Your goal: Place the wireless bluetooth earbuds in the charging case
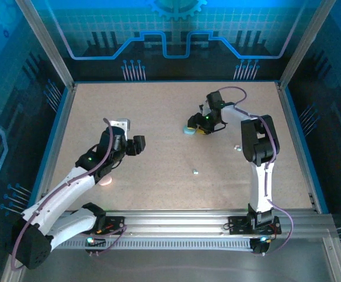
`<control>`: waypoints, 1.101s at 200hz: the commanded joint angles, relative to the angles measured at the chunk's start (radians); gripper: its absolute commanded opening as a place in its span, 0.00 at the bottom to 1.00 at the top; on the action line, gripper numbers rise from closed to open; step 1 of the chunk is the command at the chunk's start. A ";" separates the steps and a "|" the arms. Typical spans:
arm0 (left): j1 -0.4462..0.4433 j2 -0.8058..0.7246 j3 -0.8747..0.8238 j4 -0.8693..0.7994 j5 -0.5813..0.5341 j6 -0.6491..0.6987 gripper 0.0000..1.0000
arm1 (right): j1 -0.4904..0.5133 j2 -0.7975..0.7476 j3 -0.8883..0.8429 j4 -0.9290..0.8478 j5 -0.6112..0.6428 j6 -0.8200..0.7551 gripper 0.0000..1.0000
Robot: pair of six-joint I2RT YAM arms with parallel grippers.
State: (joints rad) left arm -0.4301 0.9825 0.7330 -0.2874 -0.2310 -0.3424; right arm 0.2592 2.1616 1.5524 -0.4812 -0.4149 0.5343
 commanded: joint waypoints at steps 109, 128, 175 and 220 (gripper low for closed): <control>0.467 0.300 0.064 -0.226 0.101 -0.304 0.79 | 0.099 -0.482 -0.119 -0.172 0.064 -0.113 0.63; 0.491 0.380 0.091 -0.233 0.113 -0.333 0.78 | 0.123 -0.535 -0.144 -0.177 0.060 -0.106 0.64; 0.517 0.536 0.143 -0.211 0.124 -0.390 0.75 | 0.165 -0.632 -0.188 -0.183 0.063 -0.088 0.65; 0.516 0.662 0.216 -0.252 0.134 -0.429 0.66 | 0.168 -0.661 -0.218 -0.189 0.076 -0.077 0.65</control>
State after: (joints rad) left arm 0.0788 1.5929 0.8963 -0.4942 -0.1207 -0.7311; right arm 0.4164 1.5234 1.3582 -0.6449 -0.3557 0.4446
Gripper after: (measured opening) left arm 0.691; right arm 0.648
